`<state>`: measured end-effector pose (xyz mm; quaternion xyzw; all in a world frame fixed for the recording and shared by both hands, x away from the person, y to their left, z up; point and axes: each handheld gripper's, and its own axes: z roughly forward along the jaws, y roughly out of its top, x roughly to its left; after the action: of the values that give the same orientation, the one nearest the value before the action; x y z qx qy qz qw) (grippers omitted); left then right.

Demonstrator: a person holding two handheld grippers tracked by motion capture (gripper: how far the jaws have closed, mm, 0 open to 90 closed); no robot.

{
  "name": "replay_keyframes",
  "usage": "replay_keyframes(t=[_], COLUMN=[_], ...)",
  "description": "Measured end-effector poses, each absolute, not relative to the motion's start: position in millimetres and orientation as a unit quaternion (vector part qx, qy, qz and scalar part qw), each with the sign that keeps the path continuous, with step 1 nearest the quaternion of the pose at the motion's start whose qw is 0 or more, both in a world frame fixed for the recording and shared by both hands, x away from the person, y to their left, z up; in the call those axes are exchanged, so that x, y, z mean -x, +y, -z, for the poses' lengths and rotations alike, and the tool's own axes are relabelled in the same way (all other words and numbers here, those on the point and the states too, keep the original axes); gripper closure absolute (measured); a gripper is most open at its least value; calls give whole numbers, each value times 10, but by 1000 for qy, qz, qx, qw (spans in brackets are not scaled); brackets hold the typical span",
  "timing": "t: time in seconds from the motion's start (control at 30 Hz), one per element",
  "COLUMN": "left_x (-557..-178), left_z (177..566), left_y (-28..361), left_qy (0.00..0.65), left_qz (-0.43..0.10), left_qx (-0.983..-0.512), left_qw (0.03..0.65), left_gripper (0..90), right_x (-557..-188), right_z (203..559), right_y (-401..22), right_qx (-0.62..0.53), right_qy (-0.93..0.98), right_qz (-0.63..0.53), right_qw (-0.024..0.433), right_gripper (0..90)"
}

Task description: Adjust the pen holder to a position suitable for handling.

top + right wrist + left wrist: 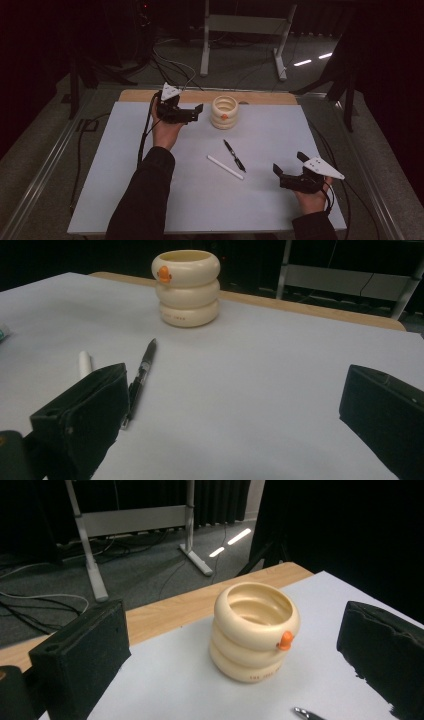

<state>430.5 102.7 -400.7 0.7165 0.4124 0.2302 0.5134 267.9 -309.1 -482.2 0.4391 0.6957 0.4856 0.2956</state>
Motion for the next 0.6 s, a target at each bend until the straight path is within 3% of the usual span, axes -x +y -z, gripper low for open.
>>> replay_keyframes(t=[0.6], left_x=[-4652], left_z=[3985], left_y=[544], left_qy=[410], left_qz=[-242], left_qx=[-735], left_qw=[483], left_gripper=[9], right_x=[-2685], right_z=[4827], right_y=[-3067], right_qx=[-440], right_qy=[694], right_qz=[-489], right_qw=[292], right_gripper=[0])
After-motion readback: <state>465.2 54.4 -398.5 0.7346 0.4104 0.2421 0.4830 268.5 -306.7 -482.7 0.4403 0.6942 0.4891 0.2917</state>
